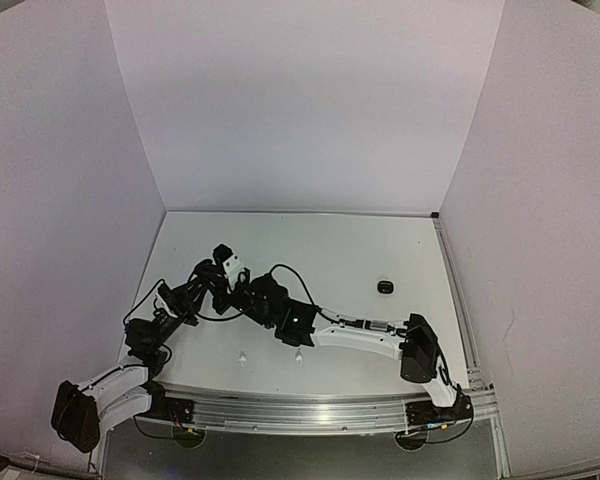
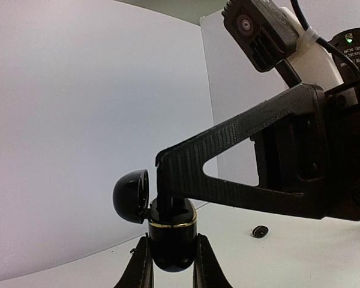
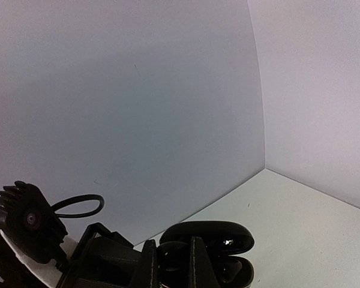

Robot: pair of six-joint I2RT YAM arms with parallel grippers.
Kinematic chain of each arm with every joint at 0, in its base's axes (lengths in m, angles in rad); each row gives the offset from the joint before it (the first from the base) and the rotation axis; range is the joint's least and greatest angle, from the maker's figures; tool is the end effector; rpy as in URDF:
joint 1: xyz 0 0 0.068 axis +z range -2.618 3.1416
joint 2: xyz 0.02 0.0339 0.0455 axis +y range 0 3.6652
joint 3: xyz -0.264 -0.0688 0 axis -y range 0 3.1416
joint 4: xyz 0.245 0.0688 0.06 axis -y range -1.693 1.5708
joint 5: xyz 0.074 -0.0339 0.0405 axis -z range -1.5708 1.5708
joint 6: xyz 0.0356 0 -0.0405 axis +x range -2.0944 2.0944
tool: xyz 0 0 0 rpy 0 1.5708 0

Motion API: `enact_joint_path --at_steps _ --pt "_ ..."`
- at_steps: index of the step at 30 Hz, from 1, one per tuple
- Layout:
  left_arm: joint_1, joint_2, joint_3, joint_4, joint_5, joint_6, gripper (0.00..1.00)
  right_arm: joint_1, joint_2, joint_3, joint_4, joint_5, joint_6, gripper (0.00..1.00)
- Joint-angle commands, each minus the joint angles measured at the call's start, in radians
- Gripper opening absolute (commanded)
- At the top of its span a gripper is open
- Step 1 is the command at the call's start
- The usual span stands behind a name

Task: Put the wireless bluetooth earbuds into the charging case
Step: Insert the left earbud into the left side groove of the charging case.

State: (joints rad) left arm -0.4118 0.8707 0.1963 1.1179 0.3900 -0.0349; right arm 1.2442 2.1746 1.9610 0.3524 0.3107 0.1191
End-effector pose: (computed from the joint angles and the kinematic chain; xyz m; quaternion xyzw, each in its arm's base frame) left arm 0.1552 -0.0826 0.2552 0.2591 0.4842 -0.2846 0.7858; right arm 0.1800 0.4975 0.3524 -0.2471 0.6108 0.3908 0.6428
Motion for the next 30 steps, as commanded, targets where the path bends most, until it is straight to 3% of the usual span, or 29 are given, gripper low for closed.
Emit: enact_joint_path --at_steps 1,4,10,14,21,26,30 --pt "-0.002 -0.014 0.055 0.059 -0.018 -0.018 0.00 -0.003 0.019 -0.010 0.020 0.007 -0.033 0.00" --pt "-0.002 -0.013 0.057 0.058 -0.020 -0.020 0.00 -0.002 0.020 -0.020 0.020 0.022 -0.038 0.00" --pt "-0.002 -0.013 0.058 0.051 -0.018 -0.021 0.00 0.001 0.056 0.020 0.024 0.026 -0.079 0.09" --pt "-0.003 -0.013 0.058 0.057 -0.027 -0.018 0.00 0.000 0.064 -0.012 0.118 0.030 -0.078 0.00" --pt "-0.003 -0.014 0.058 0.056 -0.051 -0.012 0.00 0.002 0.050 -0.052 0.161 0.067 -0.070 0.00" --pt "-0.001 -0.011 0.062 0.048 -0.049 -0.010 0.00 0.003 0.038 -0.068 0.159 0.074 -0.067 0.14" --pt "-0.001 -0.009 0.065 0.040 -0.037 -0.010 0.00 0.003 0.038 -0.056 0.159 0.074 -0.079 0.18"
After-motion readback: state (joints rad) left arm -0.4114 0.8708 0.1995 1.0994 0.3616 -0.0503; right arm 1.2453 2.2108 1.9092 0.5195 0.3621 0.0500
